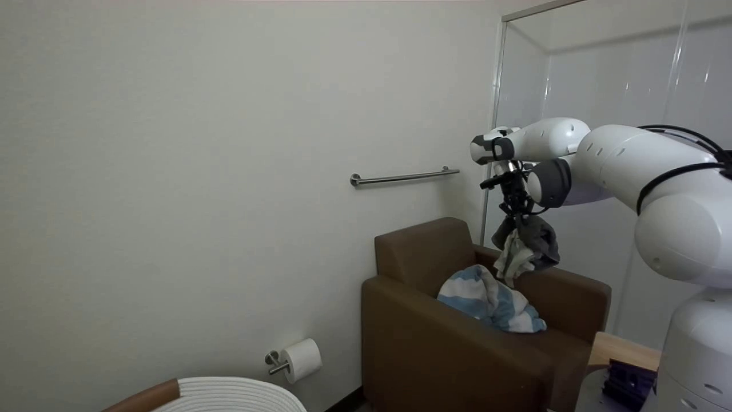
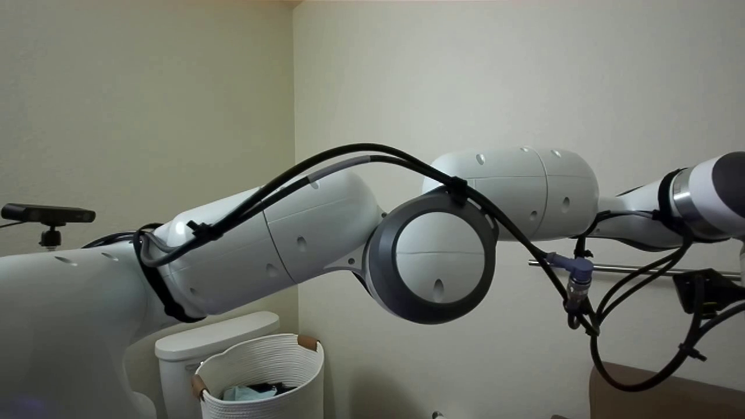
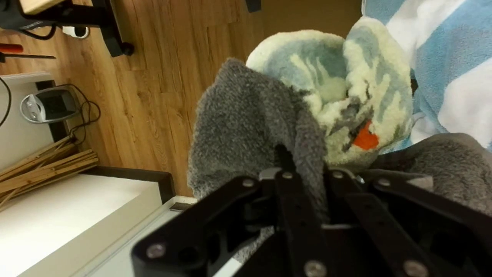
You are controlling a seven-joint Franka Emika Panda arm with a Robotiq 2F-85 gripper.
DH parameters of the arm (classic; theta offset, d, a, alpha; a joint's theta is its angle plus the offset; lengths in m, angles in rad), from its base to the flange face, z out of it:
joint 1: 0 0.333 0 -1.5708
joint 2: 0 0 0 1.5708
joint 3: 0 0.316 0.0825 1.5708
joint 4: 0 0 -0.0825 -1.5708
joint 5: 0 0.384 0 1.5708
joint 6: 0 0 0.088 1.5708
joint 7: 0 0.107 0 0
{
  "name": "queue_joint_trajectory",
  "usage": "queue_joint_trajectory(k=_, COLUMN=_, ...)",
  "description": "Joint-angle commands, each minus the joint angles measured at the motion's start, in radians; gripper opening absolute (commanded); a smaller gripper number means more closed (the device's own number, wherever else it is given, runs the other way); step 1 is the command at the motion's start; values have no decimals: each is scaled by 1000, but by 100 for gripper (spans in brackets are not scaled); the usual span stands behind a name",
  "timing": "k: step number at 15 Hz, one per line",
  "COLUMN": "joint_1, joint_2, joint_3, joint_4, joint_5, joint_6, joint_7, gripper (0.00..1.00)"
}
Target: Move the object from the basket to the couch and move the towel from the couch to the basket
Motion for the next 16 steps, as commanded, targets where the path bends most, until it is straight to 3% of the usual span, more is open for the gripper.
queue_joint_trajectory(k=1, joint_1=1, joint_2=-10, joint_3=7, joint_4=-18, joint_5=-5, joint_6=1, joint_7=2, gripper=36)
queue_joint_trajectory(k=2, joint_1=0, joint_2=-7, joint_3=9, joint_4=-14, joint_5=-3, joint_6=-3, joint_7=3, gripper=37)
queue_joint_trajectory(k=12, joint_1=-3, joint_2=-6, joint_3=29, joint_4=-13, joint_5=6, joint_6=0, joint_7=-47, gripper=98)
queue_joint_trajectory(k=14, joint_1=0, joint_2=0, joint_3=36, joint_4=-5, joint_5=-3, joint_6=35, joint_7=-130, gripper=100)
queue_joint_trajectory(k=16, joint_1=4, joint_2=-3, joint_3=26, joint_4=-15, joint_5=0, joint_6=15, joint_7=-65, gripper=100)
